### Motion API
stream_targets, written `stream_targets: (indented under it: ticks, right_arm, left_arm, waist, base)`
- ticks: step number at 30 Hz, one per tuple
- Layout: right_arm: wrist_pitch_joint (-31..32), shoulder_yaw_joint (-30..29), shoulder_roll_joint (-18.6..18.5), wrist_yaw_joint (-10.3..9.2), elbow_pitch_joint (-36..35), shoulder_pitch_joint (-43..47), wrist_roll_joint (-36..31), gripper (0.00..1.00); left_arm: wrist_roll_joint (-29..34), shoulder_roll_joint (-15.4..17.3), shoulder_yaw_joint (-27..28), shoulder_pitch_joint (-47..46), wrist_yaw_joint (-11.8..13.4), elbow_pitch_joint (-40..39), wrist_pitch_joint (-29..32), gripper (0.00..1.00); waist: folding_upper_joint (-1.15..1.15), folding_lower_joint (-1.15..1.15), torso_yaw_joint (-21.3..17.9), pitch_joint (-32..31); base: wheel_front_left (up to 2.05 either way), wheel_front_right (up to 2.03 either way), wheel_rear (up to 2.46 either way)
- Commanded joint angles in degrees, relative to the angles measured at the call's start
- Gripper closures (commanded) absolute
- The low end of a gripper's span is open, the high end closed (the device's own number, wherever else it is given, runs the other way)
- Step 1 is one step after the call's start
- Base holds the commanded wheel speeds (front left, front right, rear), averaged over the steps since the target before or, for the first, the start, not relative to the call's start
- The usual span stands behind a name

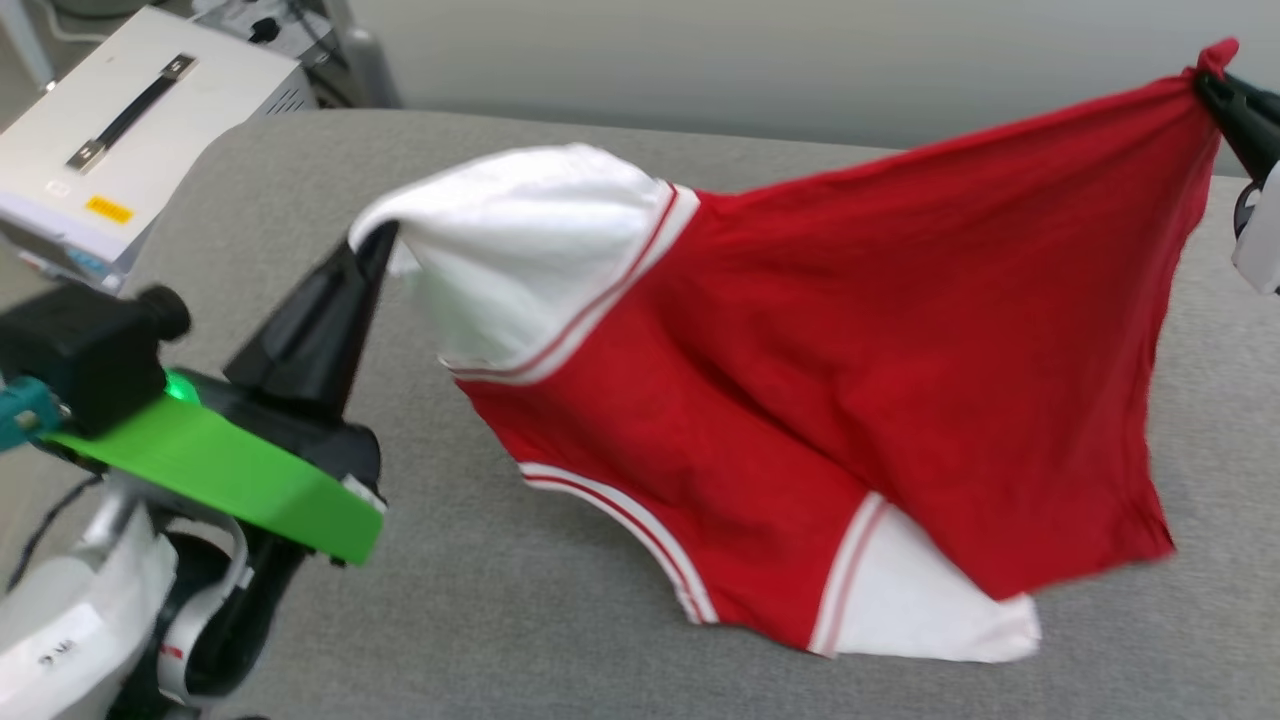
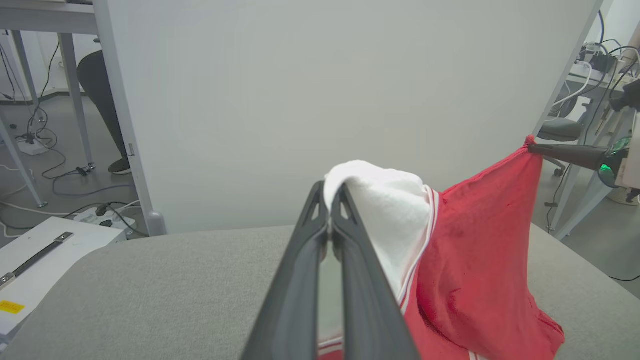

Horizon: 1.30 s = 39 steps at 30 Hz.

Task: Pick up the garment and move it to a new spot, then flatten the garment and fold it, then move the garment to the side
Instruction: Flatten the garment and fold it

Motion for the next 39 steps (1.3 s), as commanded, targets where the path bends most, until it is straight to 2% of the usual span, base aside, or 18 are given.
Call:
stream_targets:
  ticks: [1, 3, 14, 23, 29, 32, 33, 39]
  right_arm:
    - [-0.6, -0.4, 0.2, -0.03, -1.3, -0.9, -0.3, 1.00]
    - [-0.8, -0.8, 0.4, -0.03, -3.4, -0.9, -0.6, 1.00]
    - [-0.8, -3.7, 3.3, -0.03, -12.4, -1.8, -1.8, 1.00]
    - [-0.6, -6.8, 5.8, -0.03, -16.8, -6.1, -3.0, 1.00]
    - [-0.9, -8.3, 6.9, -0.03, -17.2, -11.1, -4.6, 1.00]
    - [-1.4, -8.5, 6.9, -0.03, -16.1, -14.6, -5.8, 1.00]
    - [-2.3, -8.4, 6.9, -0.03, -14.0, -19.1, -7.1, 1.00]
    - [-5.4, -7.4, 6.5, -0.03, -7.7, -28.7, -10.8, 1.00]
  left_arm:
    - [0.1, -0.5, 1.0, -2.0, 0.6, 0.1, -0.7, 1.00]
    - [0.0, -1.1, 2.4, -3.6, 1.1, 0.1, -1.5, 1.00]
    - [2.2, 0.4, 7.3, -12.9, 1.6, 0.9, -2.7, 1.00]
    - [3.9, 2.5, 9.4, -24.5, -0.2, 2.4, -1.6, 1.00]
    - [5.0, 4.9, 9.4, -34.9, -3.6, 6.2, 0.6, 1.00]
    - [5.7, 6.2, 8.9, -41.3, -6.1, 9.4, 1.9, 1.00]
    - [6.2, 7.1, 7.9, -48.1, -9.0, 13.5, 3.5, 1.00]
    - [9.8, 8.2, 3.8, -62.1, -16.2, 23.4, 6.5, 1.00]
  waist:
    - [0.68, 0.00, -4.0, -2.9]
    - [0.68, 0.00, -5.0, -3.3]
    - [0.68, 0.00, -9.2, -3.5]
    - [0.68, 0.00, -10.6, 1.2]
    - [0.68, 0.00, -11.2, 7.2]
    - [0.68, 0.00, -11.5, 11.0]
    - [0.68, 0.00, -11.8, 15.2]
    - [0.68, 0.00, -12.0, 23.2]
  base:
    - [0.00, 0.00, 0.00]
    - [0.00, 0.00, 0.00]
    - [0.00, 0.00, 0.00]
    - [0.00, 0.00, 0.00]
    - [0.00, 0.00, 0.00]
    - [0.00, 0.00, 0.00]
    - [0.00, 0.00, 0.00]
    - [0.00, 0.00, 0.00]
